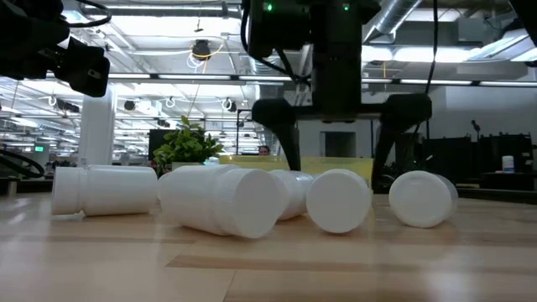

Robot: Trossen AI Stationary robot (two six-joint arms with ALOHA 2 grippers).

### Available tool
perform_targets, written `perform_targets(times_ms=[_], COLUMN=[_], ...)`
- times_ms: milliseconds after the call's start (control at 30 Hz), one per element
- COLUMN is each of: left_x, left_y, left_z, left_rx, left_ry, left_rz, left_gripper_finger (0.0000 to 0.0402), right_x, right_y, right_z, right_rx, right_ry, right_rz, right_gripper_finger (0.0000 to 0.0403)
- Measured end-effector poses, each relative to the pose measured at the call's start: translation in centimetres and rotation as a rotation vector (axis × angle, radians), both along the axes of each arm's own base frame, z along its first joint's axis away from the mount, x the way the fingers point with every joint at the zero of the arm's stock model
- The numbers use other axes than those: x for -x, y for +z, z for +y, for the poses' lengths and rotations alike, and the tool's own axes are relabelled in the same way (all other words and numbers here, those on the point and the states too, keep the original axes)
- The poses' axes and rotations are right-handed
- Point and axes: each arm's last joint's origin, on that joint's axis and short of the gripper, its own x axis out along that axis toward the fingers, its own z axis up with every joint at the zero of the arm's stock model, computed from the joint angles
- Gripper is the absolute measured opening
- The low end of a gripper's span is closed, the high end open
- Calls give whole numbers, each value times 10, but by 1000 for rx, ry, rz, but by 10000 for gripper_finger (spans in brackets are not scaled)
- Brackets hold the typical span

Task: Pick and place pill bottles into a basket
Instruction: Put the white pill bottle into the yellow bin

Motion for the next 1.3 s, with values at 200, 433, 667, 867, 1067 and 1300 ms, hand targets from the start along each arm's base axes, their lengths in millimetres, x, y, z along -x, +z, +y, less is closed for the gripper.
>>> perform_targets(times_ms=[200,433,667,867,1067,1300], left_x=[0,0,0,0,0,0], left_y=[0,0,0,0,0,0], left_z=[0,0,0,0,0,0], left_rx=[0,0,0,0,0,0], left_ry=[0,0,0,0,-1,0], left_rz=[-1,0,0,0,0,0], left_gripper_finger=[177,177,177,177,177,177], right_x=[1,1,1,1,1,2], right_y=[-4,-3,-3,-3,-3,-3], right_z=[0,0,0,0,1,1], right_rx=[3,10,11,-8,-15,-16], right_ry=[1,-4,-26,-72,-137,-190], right_rz=[22,20,20,23,24,26], right_gripper_finger=[400,400,400,400,400,400])
